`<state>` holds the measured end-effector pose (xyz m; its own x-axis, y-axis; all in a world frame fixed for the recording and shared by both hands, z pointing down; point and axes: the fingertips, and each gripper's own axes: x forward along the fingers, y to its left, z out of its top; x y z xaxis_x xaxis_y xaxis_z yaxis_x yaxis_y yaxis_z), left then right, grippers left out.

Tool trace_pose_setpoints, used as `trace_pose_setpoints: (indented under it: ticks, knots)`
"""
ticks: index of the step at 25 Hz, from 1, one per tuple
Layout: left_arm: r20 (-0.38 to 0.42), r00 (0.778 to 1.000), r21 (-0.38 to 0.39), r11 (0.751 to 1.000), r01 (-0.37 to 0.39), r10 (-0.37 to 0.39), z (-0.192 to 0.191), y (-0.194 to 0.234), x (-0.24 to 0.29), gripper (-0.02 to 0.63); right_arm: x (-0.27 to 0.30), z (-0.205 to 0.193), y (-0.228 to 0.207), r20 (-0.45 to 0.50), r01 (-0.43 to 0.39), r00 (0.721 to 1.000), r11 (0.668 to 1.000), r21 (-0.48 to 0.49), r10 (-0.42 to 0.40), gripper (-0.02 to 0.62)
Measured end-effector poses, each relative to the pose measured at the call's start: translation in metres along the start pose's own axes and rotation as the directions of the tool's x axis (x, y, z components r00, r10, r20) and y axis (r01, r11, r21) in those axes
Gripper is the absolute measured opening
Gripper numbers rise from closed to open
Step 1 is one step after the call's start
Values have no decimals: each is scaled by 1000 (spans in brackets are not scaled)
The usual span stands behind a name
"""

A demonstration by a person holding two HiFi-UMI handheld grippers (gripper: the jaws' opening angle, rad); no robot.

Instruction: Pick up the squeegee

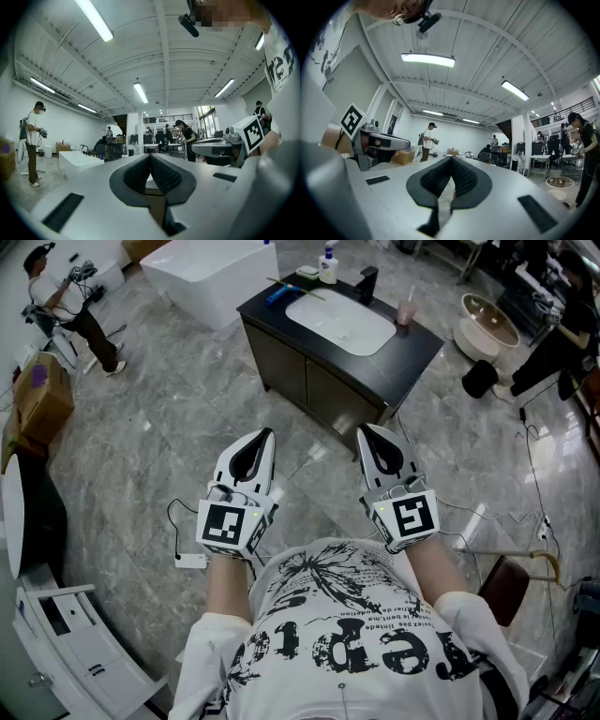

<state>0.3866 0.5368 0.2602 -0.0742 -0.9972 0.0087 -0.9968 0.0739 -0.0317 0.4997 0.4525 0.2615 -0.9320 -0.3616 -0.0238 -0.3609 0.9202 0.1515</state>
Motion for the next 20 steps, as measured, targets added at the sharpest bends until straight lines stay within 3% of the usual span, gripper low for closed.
trace_pose_setpoints:
  ticks: [16,17,18,19,20]
  knots:
    - [10,1000,-56,998,4,-4,-16,33,-10,14,22,-14,15,-35,61,998,995,76,-59,15]
    - [25,1000,-71,997,-1,3,-17,35,-12,112,23,-17,16,-42,61,997,995,82,-58,15]
    - [42,999,-85,996,-11,14,-17,39,-14,309,25,-20,17,-49,59,997,995,85,-55,15]
    - [56,998,-95,995,-24,29,-17,44,-15,351,27,-22,19,-54,55,997,995,87,-51,15]
    - [64,997,-103,994,-38,45,-17,50,-17,351,30,-24,20,-57,49,997,995,88,-44,15]
